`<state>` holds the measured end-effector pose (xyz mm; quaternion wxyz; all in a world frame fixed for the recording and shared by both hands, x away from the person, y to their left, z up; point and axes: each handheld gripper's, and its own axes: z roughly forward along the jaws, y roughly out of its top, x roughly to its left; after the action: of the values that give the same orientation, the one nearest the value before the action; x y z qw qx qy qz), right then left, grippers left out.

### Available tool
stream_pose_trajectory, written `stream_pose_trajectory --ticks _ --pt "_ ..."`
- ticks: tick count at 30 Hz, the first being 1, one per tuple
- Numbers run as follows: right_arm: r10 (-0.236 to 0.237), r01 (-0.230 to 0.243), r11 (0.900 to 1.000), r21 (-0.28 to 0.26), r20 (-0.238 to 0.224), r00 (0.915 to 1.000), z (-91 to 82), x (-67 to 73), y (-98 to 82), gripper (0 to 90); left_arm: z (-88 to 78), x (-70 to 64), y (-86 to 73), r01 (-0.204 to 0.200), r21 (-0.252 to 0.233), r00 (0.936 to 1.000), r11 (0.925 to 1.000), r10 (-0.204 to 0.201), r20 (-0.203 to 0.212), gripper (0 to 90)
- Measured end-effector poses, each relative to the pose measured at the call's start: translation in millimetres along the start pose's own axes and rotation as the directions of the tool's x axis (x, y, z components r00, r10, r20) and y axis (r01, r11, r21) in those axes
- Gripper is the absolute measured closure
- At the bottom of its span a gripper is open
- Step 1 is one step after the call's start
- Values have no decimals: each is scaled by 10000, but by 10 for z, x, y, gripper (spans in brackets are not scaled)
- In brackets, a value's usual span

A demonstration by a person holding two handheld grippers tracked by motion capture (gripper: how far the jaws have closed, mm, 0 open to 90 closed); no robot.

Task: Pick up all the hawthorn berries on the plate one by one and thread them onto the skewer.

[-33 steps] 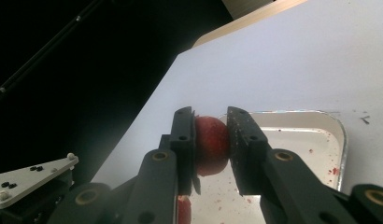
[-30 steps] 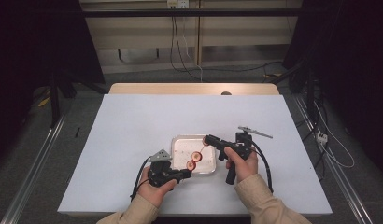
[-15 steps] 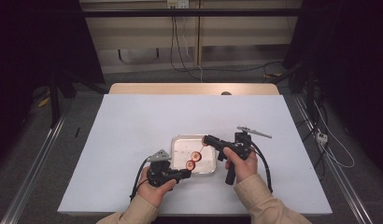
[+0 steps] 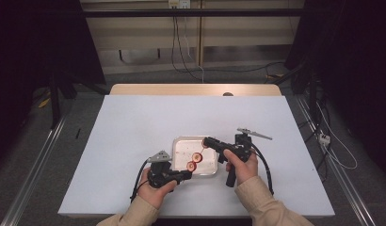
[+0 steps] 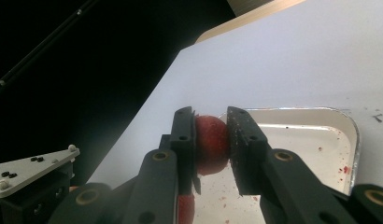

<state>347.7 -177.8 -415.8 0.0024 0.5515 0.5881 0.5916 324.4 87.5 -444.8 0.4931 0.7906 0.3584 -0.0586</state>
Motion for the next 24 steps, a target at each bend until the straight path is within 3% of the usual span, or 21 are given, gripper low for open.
stream_pose_trajectory --ticks 24 --pt "-67 67 9999 -123 26 10000 1 46 17 737 -6 -2 16 14 -176 10000 9998 -14 -27 896"
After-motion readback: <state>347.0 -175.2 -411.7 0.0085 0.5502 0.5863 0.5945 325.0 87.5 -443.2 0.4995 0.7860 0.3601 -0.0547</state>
